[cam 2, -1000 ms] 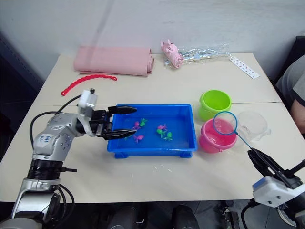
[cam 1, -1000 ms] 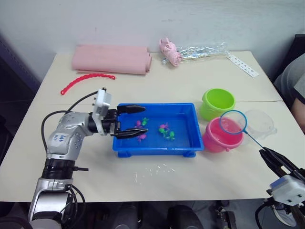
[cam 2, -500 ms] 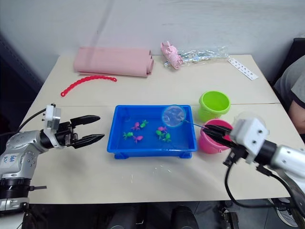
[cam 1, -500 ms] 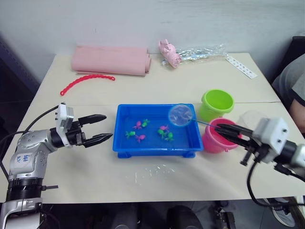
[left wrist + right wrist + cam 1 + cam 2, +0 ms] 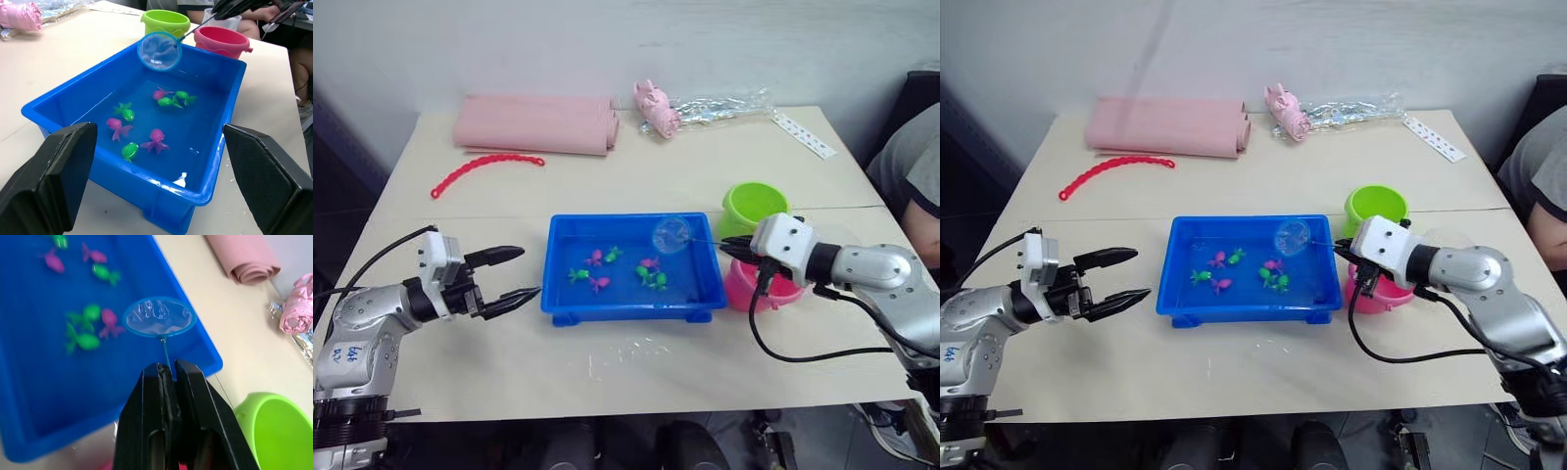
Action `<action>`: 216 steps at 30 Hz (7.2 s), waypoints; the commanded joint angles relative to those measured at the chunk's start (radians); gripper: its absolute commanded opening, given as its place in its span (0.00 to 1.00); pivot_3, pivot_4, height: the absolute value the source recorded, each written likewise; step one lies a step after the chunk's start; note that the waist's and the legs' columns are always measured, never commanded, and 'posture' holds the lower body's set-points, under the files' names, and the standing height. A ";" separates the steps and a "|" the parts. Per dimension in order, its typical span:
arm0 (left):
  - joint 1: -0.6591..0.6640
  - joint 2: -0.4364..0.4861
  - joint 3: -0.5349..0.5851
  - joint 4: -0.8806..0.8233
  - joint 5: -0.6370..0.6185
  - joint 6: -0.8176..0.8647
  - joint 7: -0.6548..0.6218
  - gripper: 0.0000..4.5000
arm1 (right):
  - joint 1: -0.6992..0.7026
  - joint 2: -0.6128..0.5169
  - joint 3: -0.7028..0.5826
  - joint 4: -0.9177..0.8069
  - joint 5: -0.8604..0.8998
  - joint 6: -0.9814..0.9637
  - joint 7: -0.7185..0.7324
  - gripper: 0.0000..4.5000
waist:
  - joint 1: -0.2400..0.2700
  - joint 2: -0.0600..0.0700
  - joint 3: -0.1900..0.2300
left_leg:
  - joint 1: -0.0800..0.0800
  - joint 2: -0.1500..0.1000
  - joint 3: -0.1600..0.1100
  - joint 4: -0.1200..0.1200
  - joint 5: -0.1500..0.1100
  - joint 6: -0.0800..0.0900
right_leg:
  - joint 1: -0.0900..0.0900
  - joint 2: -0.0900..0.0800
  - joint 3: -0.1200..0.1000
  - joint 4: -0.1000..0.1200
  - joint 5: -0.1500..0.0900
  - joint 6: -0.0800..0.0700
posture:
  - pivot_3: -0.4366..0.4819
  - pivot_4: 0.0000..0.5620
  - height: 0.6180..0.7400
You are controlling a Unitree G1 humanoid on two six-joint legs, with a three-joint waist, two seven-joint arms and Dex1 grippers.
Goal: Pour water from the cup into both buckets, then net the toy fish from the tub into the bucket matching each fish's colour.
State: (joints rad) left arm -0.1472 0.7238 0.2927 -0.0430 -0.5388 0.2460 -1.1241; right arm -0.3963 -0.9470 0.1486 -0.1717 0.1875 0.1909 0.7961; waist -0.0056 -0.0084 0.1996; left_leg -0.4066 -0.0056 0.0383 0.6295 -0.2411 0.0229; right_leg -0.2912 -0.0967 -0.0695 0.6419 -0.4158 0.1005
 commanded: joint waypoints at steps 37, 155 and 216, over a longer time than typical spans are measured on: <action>-0.026 0.033 -0.057 -0.056 -0.004 0.019 -0.012 0.99 | -0.001 0.215 -0.064 0.051 0.003 0.143 0.106 0.00 | 0.001 0.000 0.000 | 0.000 0.000 0.000 -0.002 -0.001 -0.001 | 0.000 0.000 0.000 -0.002 0.000 0.000 | 0.48 0.27 1.00; -0.406 -0.195 -0.297 0.078 -0.001 0.074 -0.131 0.99 | 0.882 0.187 -0.951 0.038 -0.533 -1.125 -0.261 0.00 | 0.026 0.001 0.001 | 0.001 -0.001 0.001 -0.007 0.000 -0.003 | 0.002 0.003 0.001 -0.010 0.000 0.000 | 0.48 0.27 1.00; 0.034 0.039 0.068 -0.091 -0.047 0.104 0.056 0.99 | -0.053 0.346 0.027 0.080 -0.026 0.048 -0.051 0.00 | 0.000 -0.001 0.002 | -0.001 0.000 -0.001 -0.003 -0.002 -0.002 | -0.001 0.000 -0.001 -0.004 0.000 0.000 | 0.48 0.27 1.00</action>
State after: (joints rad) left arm -0.1057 0.7544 0.3531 -0.1149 -0.5678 0.3507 -1.0692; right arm -0.4491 -0.5891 0.2172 -0.0693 0.1750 0.2602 0.7510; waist -0.0059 -0.0096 0.2020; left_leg -0.4075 -0.0054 0.0375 0.6264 -0.2427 0.0212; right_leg -0.2919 -0.0965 -0.0709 0.6376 -0.4158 0.1005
